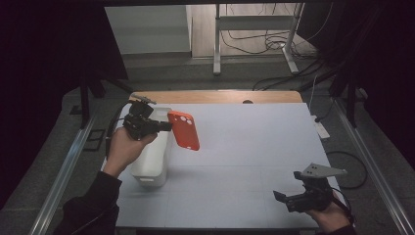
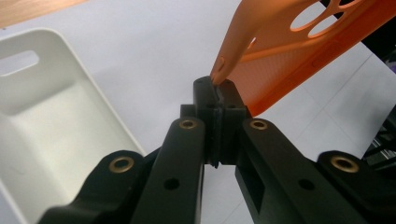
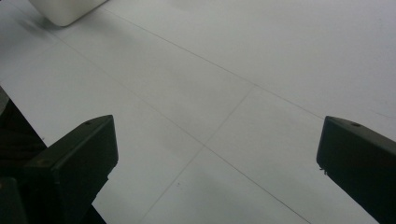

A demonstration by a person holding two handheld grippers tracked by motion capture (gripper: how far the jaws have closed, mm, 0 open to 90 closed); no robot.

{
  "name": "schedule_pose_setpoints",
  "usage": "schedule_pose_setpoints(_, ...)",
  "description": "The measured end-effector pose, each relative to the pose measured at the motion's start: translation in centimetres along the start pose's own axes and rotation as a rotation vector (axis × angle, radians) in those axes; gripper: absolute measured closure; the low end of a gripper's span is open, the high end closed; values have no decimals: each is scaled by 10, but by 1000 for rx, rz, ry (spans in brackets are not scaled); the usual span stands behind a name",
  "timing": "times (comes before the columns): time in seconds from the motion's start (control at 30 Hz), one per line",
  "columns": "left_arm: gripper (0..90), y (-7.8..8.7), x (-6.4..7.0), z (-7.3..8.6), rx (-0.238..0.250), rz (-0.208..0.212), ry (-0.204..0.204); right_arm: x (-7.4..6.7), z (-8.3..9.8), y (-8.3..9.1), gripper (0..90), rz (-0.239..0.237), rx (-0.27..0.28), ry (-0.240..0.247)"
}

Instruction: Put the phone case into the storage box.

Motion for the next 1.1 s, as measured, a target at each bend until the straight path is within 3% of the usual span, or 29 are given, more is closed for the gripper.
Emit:
schedule_pose_setpoints(0.6,895,10,-30,-3,-2,-51,46,8,13,19,0,73,-6,-40)
schedule_pose_setpoints(1.1,895,17,-53,-11,-5,-109,65,11,19,26,0,82,-6,-57)
Point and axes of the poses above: each handheld gripper's, and its own axes: y roughly backward along the jaws, z roughly out of its underside, x roughly to its right, the point moved 4 cm from there along -y, roughly forward along the jaws, and after that the axes turned 15 degrees about -z, right-handed, at the moved point
